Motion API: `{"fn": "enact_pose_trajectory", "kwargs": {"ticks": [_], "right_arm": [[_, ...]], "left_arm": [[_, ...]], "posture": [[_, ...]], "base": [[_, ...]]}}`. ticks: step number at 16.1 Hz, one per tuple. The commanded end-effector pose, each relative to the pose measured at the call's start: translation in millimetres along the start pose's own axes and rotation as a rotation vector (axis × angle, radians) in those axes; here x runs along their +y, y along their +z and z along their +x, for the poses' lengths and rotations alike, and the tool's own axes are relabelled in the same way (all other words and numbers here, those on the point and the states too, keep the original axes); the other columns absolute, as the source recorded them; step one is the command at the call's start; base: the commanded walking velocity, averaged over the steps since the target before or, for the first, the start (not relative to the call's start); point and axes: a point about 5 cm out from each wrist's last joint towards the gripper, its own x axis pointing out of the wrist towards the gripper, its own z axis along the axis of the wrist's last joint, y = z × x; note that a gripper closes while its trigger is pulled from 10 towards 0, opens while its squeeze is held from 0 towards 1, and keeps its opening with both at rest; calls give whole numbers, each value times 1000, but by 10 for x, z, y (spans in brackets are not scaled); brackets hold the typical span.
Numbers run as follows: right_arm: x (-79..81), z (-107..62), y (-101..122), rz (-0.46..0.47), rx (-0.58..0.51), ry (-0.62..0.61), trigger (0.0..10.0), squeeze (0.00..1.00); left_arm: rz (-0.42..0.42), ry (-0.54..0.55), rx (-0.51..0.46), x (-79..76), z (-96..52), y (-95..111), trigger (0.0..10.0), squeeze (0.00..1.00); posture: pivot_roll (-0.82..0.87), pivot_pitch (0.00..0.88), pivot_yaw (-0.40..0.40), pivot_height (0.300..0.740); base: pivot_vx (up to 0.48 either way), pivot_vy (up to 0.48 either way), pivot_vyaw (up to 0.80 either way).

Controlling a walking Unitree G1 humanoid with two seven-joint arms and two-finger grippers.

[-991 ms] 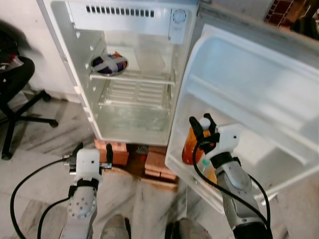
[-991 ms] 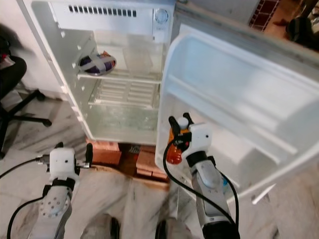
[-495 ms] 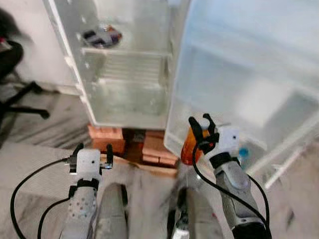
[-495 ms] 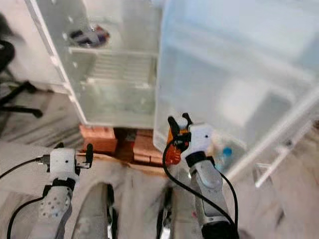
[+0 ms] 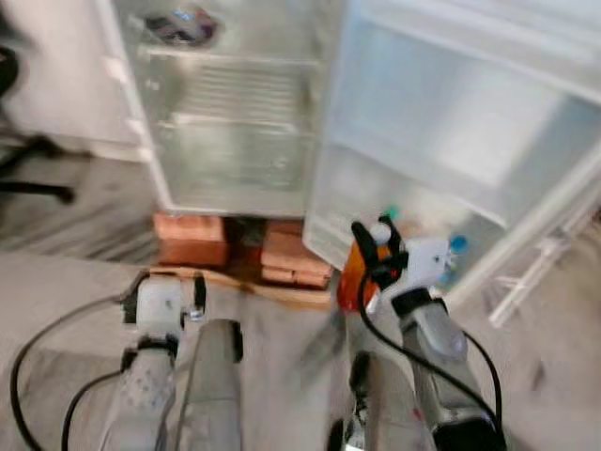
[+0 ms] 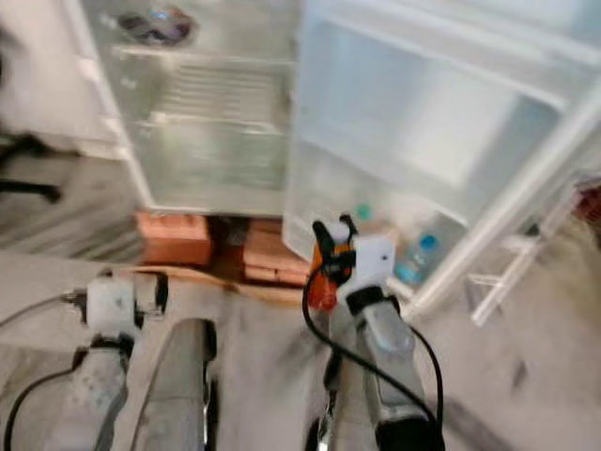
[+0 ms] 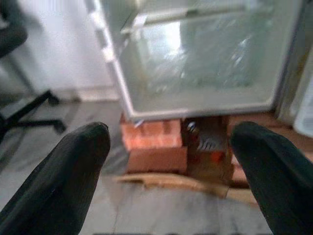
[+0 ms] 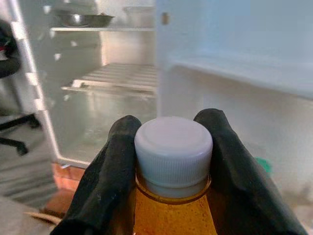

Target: Restocking fridge

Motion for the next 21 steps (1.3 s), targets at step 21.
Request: {"fn": "enact_pose_trajectory", "kwargs": {"ticks": [21], "right_arm": [[3, 46, 92, 1, -46, 23, 10000, 0]], "left_arm": [[-14, -33, 12, -53, 0, -7, 10000, 0]], "posture": [[113, 138, -49, 585]], "base": [[178, 186, 0]]}}
